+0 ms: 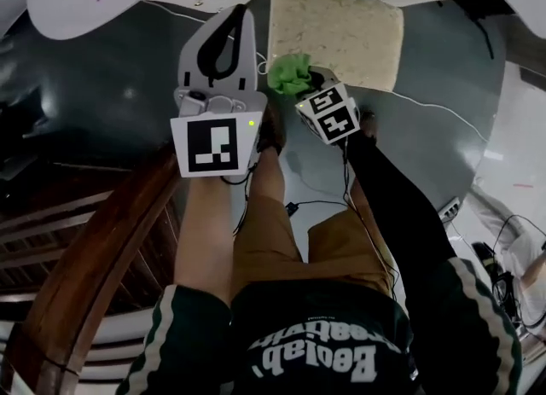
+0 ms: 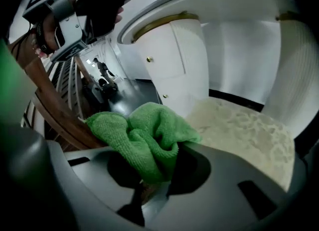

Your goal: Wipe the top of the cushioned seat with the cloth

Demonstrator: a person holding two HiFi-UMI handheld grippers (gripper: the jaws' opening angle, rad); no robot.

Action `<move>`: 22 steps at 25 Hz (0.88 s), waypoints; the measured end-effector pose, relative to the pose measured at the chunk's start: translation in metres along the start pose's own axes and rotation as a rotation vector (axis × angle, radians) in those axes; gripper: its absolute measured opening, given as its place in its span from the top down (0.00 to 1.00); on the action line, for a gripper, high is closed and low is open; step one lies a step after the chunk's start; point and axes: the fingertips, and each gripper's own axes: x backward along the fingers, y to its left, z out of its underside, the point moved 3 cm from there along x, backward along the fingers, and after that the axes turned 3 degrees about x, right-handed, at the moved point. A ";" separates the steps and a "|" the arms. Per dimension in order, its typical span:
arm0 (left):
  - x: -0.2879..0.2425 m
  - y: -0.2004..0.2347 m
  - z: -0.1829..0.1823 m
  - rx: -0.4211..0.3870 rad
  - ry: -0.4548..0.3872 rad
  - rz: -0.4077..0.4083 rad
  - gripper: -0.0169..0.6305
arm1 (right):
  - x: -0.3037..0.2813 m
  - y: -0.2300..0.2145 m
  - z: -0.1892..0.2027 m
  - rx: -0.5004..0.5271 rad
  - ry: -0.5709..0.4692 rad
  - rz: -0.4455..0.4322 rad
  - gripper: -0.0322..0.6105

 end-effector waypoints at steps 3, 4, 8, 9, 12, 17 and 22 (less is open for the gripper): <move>0.016 0.031 0.007 0.014 0.021 -0.035 0.95 | -0.039 0.020 -0.016 0.003 0.026 -0.015 0.80; 0.021 0.041 0.010 0.015 0.029 -0.047 0.95 | -0.051 0.020 -0.018 -0.005 0.059 -0.005 0.80; 0.035 0.067 0.020 0.034 0.036 -0.082 0.95 | -0.080 -0.002 0.004 -0.036 0.269 0.074 0.80; 0.036 0.069 0.022 0.038 0.038 -0.083 0.95 | -0.083 -0.005 0.009 -0.032 0.279 0.066 0.81; 0.030 0.066 0.028 0.049 0.058 -0.082 0.95 | -0.080 -0.006 0.014 0.017 0.261 0.025 0.81; 0.006 0.036 0.025 0.043 0.055 -0.022 0.95 | -0.058 -0.024 0.021 0.024 0.232 0.026 0.81; -0.024 -0.018 0.014 0.049 0.035 0.048 0.95 | -0.010 -0.069 0.058 -0.008 0.245 0.074 0.81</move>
